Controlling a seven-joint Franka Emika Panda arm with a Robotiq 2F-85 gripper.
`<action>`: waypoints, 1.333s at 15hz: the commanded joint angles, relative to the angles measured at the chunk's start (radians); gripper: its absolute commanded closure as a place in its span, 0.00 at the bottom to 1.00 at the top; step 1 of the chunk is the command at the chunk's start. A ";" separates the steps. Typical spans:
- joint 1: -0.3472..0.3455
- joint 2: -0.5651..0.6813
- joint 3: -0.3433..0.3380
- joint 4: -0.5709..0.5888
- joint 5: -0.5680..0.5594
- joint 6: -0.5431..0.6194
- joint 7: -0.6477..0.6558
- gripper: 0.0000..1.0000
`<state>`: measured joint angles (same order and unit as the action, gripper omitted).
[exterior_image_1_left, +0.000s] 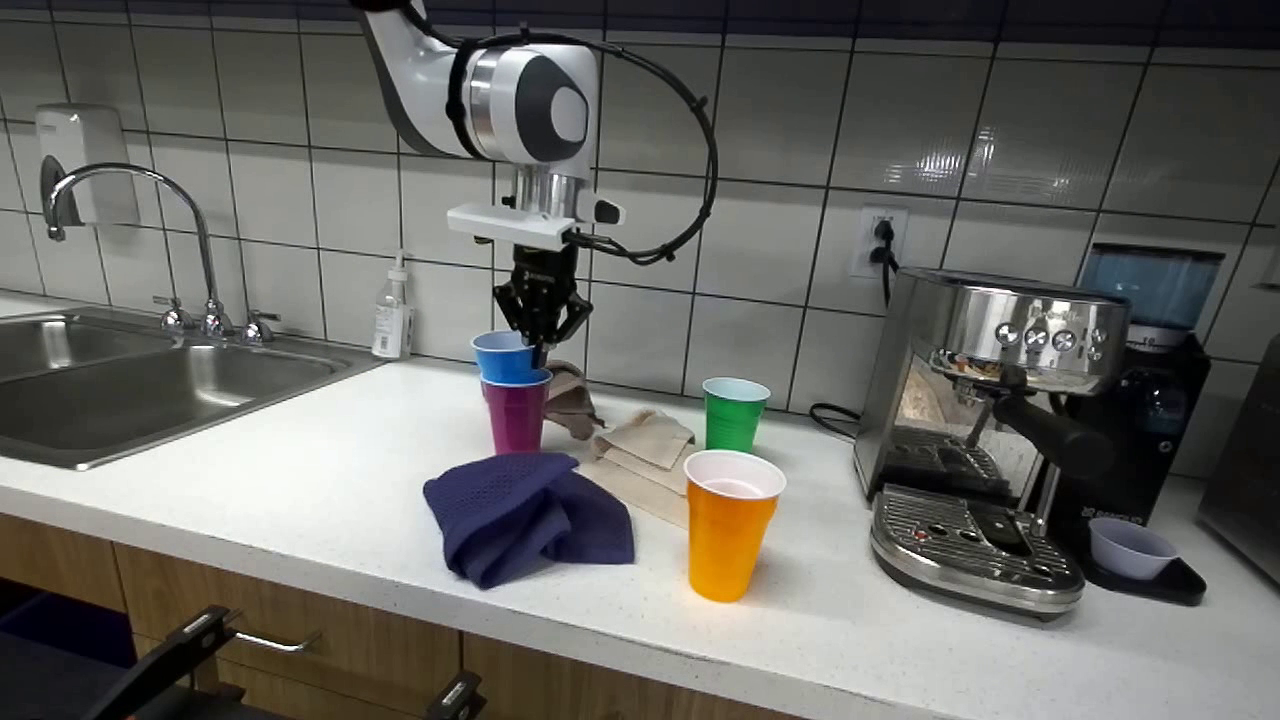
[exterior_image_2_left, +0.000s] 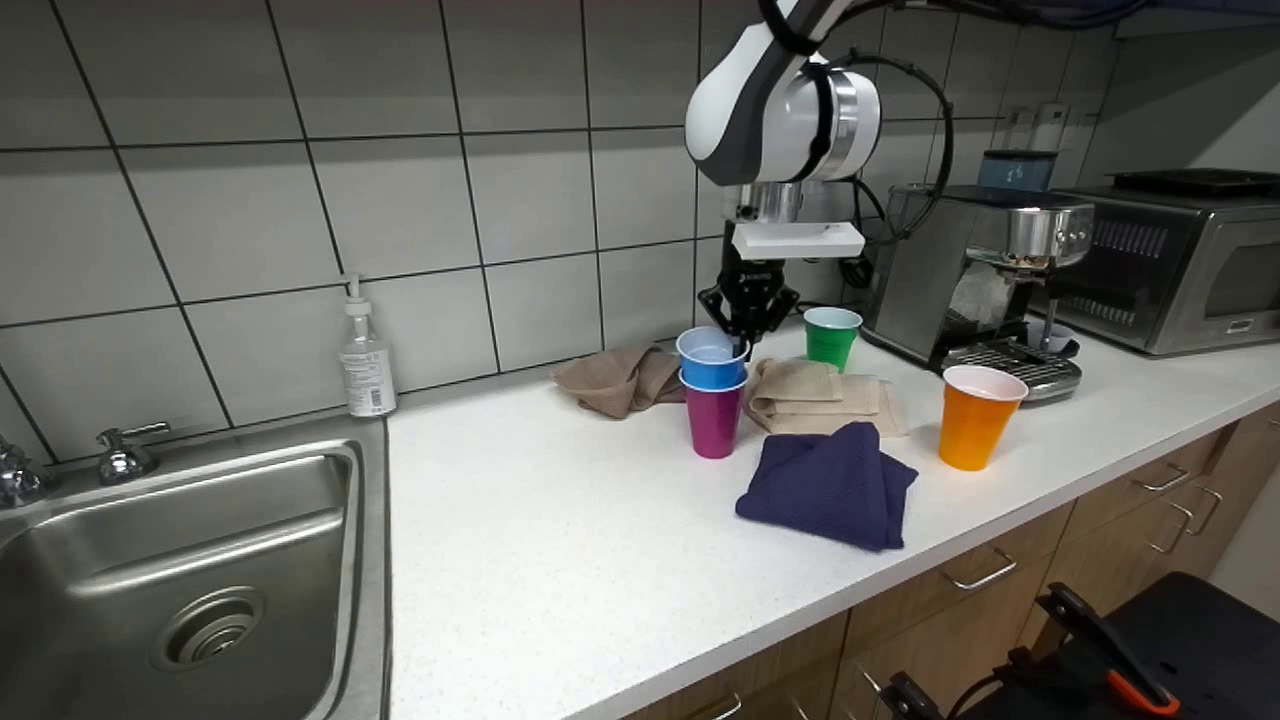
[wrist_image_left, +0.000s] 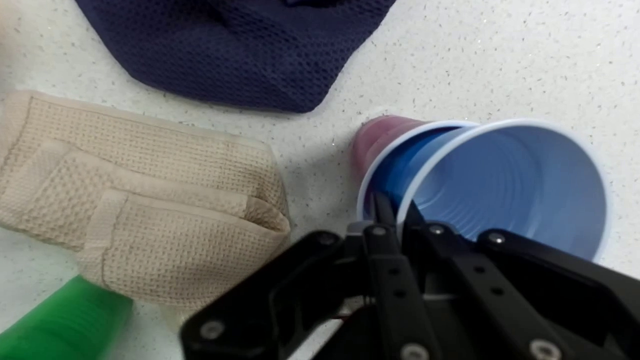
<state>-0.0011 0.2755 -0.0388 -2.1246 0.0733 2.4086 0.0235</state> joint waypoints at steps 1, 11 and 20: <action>-0.008 0.014 0.006 0.035 -0.003 -0.043 0.020 0.62; -0.028 -0.025 -0.021 0.038 -0.033 -0.047 -0.008 0.00; -0.090 -0.025 -0.087 0.077 -0.152 -0.031 -0.075 0.00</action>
<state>-0.0688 0.2570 -0.1154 -2.0723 -0.0316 2.4044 -0.0131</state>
